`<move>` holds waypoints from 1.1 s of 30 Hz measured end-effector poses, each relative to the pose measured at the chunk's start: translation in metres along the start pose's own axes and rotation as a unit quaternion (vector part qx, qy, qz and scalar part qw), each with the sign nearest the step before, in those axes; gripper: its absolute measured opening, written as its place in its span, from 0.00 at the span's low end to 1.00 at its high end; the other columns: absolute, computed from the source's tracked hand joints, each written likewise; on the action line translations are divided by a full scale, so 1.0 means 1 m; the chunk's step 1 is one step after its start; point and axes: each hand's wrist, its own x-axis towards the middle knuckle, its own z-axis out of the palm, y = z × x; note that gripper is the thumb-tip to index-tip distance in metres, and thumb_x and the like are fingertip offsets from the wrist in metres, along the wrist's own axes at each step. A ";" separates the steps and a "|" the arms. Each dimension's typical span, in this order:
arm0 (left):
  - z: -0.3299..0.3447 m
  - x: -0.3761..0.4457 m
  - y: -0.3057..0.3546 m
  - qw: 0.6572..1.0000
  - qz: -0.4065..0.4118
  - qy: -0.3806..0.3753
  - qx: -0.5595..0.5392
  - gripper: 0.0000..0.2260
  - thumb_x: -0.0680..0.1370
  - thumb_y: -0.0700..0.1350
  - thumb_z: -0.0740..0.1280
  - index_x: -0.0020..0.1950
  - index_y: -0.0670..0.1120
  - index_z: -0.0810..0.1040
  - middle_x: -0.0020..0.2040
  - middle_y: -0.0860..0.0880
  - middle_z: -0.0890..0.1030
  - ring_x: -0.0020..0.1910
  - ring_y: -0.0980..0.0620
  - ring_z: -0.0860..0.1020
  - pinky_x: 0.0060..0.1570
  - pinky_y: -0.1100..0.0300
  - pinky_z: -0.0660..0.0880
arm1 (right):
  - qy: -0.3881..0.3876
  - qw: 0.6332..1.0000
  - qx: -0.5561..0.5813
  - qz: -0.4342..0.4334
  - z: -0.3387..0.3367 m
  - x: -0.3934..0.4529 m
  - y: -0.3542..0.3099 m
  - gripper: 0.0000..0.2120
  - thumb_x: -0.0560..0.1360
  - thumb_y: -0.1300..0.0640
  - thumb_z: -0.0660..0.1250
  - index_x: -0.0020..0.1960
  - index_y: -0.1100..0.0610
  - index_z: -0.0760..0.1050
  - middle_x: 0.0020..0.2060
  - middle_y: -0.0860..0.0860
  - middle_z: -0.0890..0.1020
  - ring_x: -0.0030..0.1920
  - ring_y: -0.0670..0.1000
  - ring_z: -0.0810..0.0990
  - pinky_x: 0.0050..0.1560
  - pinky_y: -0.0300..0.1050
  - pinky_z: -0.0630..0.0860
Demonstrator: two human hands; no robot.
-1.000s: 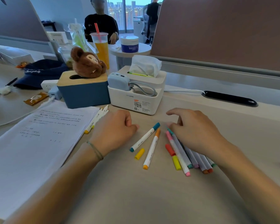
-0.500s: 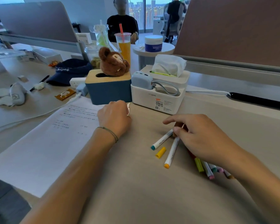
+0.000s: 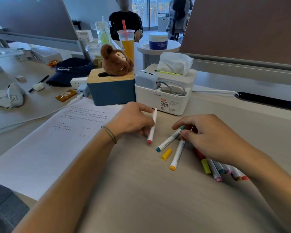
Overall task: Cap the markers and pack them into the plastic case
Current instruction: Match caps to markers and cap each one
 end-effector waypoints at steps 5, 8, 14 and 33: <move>0.008 -0.006 0.006 0.999 0.011 -0.028 -0.027 0.14 0.78 0.42 0.69 0.64 0.49 0.79 0.46 0.44 0.84 0.38 0.50 0.84 0.38 0.60 0.83 | -0.021 0.999 -0.034 0.005 -0.001 0.001 0.000 0.08 0.81 0.52 0.66 0.56 0.41 0.82 0.48 0.42 0.82 0.49 0.44 0.79 0.55 0.47 0.79; 0.014 -0.008 0.008 0.996 0.012 -0.055 -0.066 0.11 0.80 0.43 0.67 0.61 0.49 0.81 0.49 0.43 0.84 0.40 0.48 0.84 0.40 0.59 0.82 | -0.080 0.995 -0.060 0.029 -0.010 -0.001 0.003 0.06 0.78 0.55 0.69 0.48 0.45 0.83 0.40 0.44 0.83 0.41 0.44 0.80 0.50 0.48 0.81; 0.027 -0.015 0.015 0.986 0.027 -0.130 -0.101 0.10 0.82 0.42 0.64 0.58 0.51 0.83 0.44 0.46 0.84 0.41 0.48 0.83 0.45 0.56 0.83 | -0.104 0.983 -0.139 0.056 -0.026 -0.002 0.019 0.06 0.73 0.56 0.75 0.48 0.46 0.83 0.37 0.44 0.79 0.39 0.44 0.76 0.37 0.40 0.69; 0.032 -0.019 0.014 0.981 0.042 -0.166 -0.089 0.12 0.82 0.43 0.64 0.65 0.49 0.79 0.41 0.46 0.85 0.38 0.49 0.83 0.45 0.53 0.83 | -0.053 0.985 -0.165 0.006 -0.009 0.005 0.027 0.08 0.70 0.58 0.75 0.42 0.49 0.77 0.38 0.44 0.80 0.42 0.45 0.77 0.42 0.44 0.76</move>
